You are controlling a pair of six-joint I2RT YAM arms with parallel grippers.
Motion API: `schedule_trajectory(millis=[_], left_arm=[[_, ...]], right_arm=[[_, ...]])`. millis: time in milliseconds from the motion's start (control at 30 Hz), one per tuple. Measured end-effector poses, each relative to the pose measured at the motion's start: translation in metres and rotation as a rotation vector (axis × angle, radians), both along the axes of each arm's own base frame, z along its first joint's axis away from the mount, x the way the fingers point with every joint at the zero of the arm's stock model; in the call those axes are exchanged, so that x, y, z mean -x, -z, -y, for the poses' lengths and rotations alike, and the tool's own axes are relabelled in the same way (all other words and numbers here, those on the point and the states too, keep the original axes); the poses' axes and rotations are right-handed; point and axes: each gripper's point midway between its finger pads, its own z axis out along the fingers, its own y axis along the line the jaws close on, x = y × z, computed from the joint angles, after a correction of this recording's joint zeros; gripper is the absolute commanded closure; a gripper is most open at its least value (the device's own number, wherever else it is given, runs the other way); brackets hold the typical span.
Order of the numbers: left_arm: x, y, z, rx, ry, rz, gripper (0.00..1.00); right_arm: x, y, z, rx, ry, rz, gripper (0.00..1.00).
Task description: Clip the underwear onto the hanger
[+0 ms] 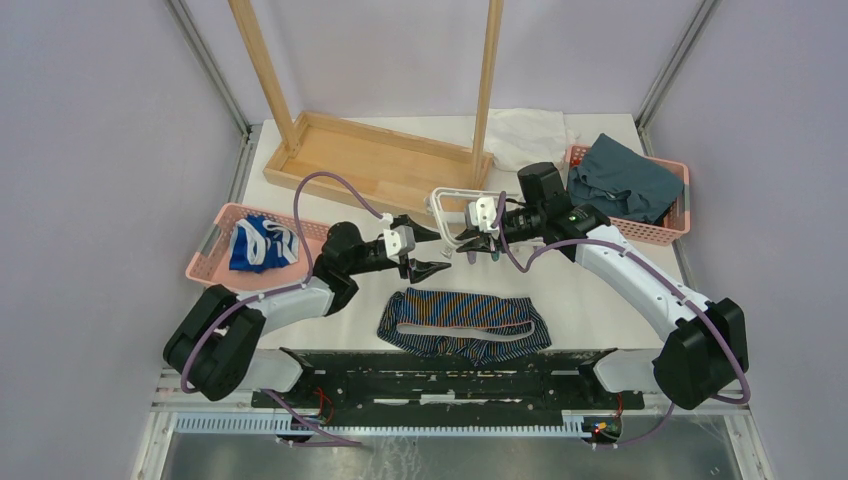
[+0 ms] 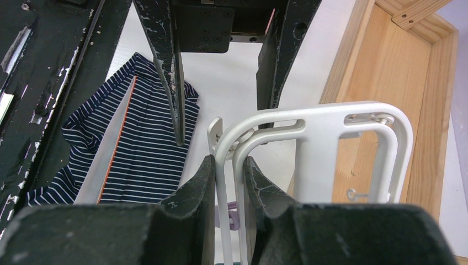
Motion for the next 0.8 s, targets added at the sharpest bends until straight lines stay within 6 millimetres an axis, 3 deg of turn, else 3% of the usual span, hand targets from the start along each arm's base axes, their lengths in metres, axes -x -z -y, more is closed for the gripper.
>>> schedule_trajectory(millis=[800], left_arm=[[0.010, 0.011, -0.013, -0.042, -0.037, -0.030, 0.36]], right_arm=[[0.000, 0.000, 0.000, 0.000, 0.001, 0.000, 1.00]])
